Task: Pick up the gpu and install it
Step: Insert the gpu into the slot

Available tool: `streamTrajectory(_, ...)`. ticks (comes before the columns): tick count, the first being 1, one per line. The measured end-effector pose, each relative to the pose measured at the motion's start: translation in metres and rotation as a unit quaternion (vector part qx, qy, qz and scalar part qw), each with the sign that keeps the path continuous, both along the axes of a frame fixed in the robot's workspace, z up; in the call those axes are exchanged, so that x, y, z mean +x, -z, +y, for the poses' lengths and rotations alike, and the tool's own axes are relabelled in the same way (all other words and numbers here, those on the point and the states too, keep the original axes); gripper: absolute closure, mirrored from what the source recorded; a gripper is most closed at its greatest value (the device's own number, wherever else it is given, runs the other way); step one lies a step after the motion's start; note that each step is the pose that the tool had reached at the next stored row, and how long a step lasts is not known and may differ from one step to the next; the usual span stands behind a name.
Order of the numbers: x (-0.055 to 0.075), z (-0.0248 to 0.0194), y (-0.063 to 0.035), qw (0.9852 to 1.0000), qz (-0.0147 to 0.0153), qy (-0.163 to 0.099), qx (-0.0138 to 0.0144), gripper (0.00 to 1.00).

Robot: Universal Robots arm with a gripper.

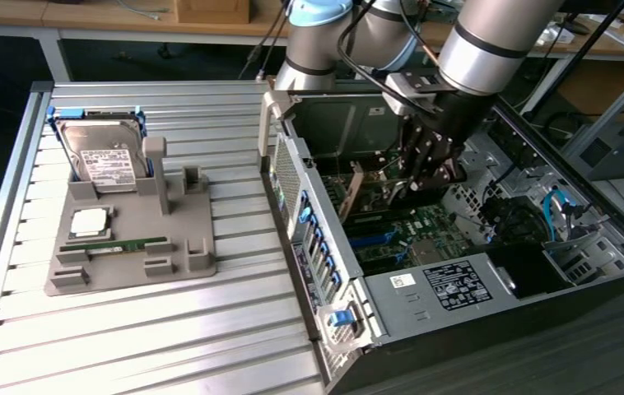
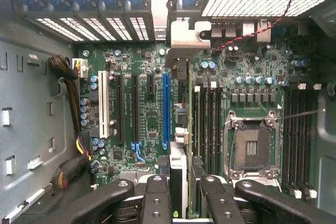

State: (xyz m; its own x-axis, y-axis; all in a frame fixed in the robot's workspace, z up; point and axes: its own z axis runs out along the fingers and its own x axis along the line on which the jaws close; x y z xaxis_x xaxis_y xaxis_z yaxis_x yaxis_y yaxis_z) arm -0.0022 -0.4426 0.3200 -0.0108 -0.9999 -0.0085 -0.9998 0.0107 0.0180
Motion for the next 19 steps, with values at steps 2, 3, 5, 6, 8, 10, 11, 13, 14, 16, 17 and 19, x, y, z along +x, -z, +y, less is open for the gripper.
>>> streamTrajectory(2,-0.002,-0.0009,0.0005,1.0000,0.0000,0.000,-0.0001,0.73)
streamTrajectory(3,-0.003,-0.0015,0.0009,1.0000,0.0000,0.000,-0.0001,0.73)
streamTrajectory(5,-0.004,-0.0046,0.0020,1.0000,0.0000,0.000,-0.0001,0.73)
streamTrajectory(6,-0.005,-0.0064,0.0027,1.0000,0.0000,0.000,-0.0001,0.73)
streamTrajectory(8,-0.006,-0.0082,0.0033,1.0000,0.0000,0.000,-0.0001,0.73)
streamTrajectory(10,-0.007,-0.0098,0.0039,1.0000,0.0000,0.000,0.0001,0.73)
streamTrajectory(11,-0.008,-0.0107,0.0043,1.0000,0.0000,0.000,0.0001,0.73)
streamTrajectory(13,-0.009,-0.0119,0.0051,1.0000,0.0000,0.000,0.0001,0.73)
streamTrajectory(14,-0.010,-0.0124,0.0055,1.0000,0.0000,0.000,0.0001,0.73)
streamTrajectory(16,-0.011,-0.0132,0.0065,1.0000,0.0000,0.000,0.0002,0.73)
streamTrajectory(17,-0.011,-0.0136,0.0070,1.0000,0.0000,0.000,0.0002,0.73)
streamTrajectory(19,-0.012,-0.0144,0.0093,1.0000,0.0000,0.000,0.0001,0.73)
